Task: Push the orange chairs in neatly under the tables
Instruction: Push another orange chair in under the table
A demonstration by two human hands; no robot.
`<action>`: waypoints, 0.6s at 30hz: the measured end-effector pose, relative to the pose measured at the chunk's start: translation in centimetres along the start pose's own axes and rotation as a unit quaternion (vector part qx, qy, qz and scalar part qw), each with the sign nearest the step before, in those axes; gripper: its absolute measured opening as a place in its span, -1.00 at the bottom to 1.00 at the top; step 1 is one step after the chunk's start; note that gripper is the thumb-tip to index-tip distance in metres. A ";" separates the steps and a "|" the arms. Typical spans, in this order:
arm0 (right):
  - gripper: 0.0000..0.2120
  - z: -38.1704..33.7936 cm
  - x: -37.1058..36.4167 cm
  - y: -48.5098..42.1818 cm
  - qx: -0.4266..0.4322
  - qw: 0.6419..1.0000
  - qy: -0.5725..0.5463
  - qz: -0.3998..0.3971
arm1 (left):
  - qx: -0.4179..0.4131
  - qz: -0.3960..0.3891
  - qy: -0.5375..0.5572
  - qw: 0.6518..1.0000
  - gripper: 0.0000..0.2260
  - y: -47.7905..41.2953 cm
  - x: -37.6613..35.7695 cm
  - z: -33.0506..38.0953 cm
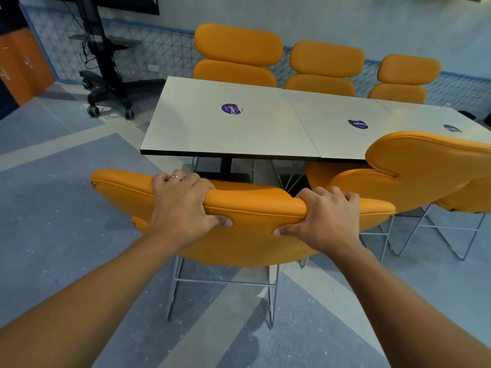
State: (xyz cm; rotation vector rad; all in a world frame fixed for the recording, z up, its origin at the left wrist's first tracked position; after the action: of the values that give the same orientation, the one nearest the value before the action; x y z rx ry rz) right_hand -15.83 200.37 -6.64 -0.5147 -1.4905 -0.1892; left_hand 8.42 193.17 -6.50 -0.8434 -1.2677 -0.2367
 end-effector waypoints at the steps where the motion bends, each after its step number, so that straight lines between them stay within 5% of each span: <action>1: -0.21 0.2 -0.1 0.3 -0.001 1.000 0.002 -0.001 | -0.001 -0.002 -0.002 1.000 -0.28 0.3 -0.1 0.3; 10: -0.20 0.9 -0.3 2.5 -0.009 1.000 -0.027 -0.008 | 0.040 -0.080 0.047 0.995 -0.29 1.9 0.2 1.1; 18: -0.18 1.4 -0.2 3.2 0.001 0.999 -0.008 -0.042 | 0.062 -0.069 0.040 0.995 -0.33 3.7 0.3 2.3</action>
State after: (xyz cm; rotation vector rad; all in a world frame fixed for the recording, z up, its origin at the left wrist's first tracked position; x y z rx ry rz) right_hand -15.79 203.76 -7.55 -0.4538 -1.5290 -0.2502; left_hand 9.00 197.35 -7.64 -0.6350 -1.2545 -0.2959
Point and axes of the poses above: each hand's wrist, its own y-axis away from the middle knuckle, its own x-axis out of the back of the hand, z = x × y, the point moved 8 cm from there along -y, towards the middle knuckle, and after that the axes turned 14 degrees about -x, right-handed, at the moved point
